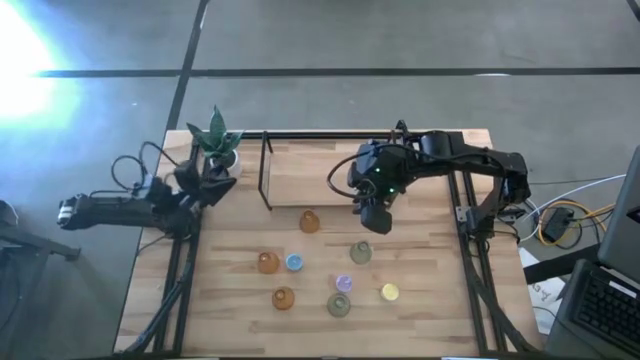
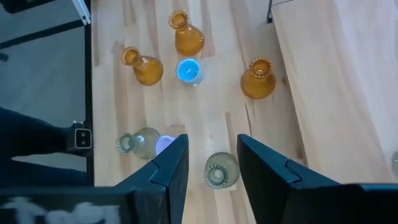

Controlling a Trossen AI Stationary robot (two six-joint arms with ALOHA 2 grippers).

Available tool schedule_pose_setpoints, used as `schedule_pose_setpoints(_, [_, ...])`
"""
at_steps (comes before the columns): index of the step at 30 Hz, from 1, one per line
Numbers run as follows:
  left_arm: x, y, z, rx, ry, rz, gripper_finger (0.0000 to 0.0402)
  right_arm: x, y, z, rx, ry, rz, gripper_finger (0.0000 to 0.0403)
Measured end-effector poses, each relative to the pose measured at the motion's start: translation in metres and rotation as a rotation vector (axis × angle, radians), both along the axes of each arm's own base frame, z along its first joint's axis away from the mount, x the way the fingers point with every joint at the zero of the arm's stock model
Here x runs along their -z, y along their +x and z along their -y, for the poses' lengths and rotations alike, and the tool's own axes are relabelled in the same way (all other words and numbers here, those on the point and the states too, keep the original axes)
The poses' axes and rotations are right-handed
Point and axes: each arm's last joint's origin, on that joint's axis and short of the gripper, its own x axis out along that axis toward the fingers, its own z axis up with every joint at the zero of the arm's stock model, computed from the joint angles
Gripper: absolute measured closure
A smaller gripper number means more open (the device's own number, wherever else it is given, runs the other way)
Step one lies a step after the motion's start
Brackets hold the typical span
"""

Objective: Pick & Place candle stick holders
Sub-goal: Put the top yellow glass candlestick on the shelf

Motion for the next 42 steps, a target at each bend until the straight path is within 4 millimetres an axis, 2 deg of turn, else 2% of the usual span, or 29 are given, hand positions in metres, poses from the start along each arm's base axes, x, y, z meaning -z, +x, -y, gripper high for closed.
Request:
schedule_pose_setpoints(6, [-0.046, 0.035, 0.0, -0.021, 0.169, -0.236, 0.0362, 0.001, 0.0, 0.001, 0.013, -0.028, -0.008, 0.0271])
schedule_pose_setpoints(9, [-0.067, 0.056, -0.001, -0.014, 0.233, -0.281, 0.0362, 0.005, -0.006, 0.002, 0.041, -0.076, -0.075, 0.0277])
schedule_pose_setpoints(12, [-0.079, 0.075, -0.001, -0.03, 0.384, -0.343, 0.0362, 0.009, -0.015, 0.005, 0.096, -0.141, -0.18, 0.0282])
schedule_pose_setpoints(17, [-0.091, 0.101, -0.006, -0.021, 0.419, -0.531, 0.0362, 0.01, -0.023, 0.007, 0.152, -0.178, -0.227, 0.0287])
schedule_pose_setpoints(19, [-0.086, 0.111, -0.01, -0.002, 0.411, -0.717, 0.0362, 0.007, -0.027, 0.007, 0.155, -0.179, -0.212, 0.0285])
schedule_pose_setpoints(23, [-0.08, 0.128, -0.013, 0.035, 0.474, -0.978, 0.0362, 0.004, -0.038, 0.009, 0.184, -0.224, -0.196, 0.028])
schedule_pose_setpoints(27, [-0.086, 0.146, -0.017, 0.05, 0.511, -1.079, 0.0351, 0.002, -0.049, 0.012, 0.216, -0.241, -0.174, 0.0278])
schedule_pose_setpoints(34, [-0.073, 0.179, -0.029, 0.093, 0.484, -1.287, 0.027, 0.006, -0.061, 0.016, 0.251, -0.229, -0.107, 0.0287])
schedule_pose_setpoints(38, [-0.055, 0.197, -0.035, 0.131, 0.481, -1.419, 0.0232, 0.013, -0.067, 0.016, 0.257, -0.226, -0.079, 0.0292])
schedule_pose_setpoints(42, [-0.042, 0.21, -0.041, 0.188, 0.472, -1.541, 0.022, 0.023, -0.071, 0.017, 0.265, -0.22, -0.076, 0.0296])
